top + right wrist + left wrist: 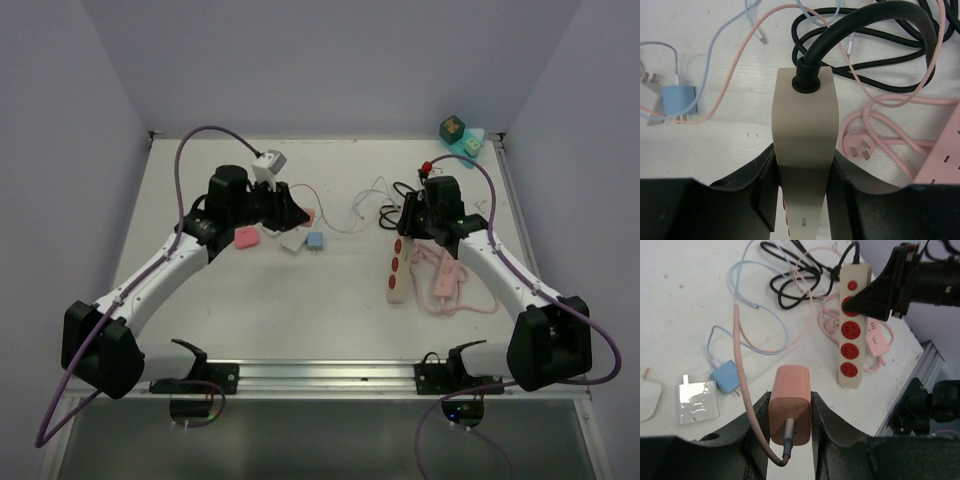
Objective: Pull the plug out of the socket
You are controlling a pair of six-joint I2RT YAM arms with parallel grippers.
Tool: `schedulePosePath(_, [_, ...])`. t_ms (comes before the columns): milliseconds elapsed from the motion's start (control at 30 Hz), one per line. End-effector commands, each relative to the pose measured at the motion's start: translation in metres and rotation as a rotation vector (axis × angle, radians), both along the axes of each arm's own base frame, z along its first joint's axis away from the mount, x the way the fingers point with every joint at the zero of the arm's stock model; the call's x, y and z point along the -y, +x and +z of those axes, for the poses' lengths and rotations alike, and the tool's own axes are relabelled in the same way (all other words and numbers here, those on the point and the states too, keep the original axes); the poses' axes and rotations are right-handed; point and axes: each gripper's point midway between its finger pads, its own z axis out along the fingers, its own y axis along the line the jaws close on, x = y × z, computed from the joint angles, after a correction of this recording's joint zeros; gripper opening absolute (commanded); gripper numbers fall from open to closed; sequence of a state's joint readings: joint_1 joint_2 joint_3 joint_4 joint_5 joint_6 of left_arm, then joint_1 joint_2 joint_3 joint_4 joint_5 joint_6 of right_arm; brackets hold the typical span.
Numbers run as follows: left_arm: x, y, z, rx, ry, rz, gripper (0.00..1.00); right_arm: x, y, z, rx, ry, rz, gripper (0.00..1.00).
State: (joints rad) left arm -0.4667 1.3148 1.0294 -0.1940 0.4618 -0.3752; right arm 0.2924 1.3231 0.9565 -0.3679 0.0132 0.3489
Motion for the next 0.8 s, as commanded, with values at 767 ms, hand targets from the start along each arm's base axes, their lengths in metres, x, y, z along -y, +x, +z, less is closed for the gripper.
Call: schedulePosePath(767, [-0.126,0.130,-0.121,-0.314,0.034,0.646,0.00,-0.018,0.005,0.095,0.036,0.043,0.151,0.00])
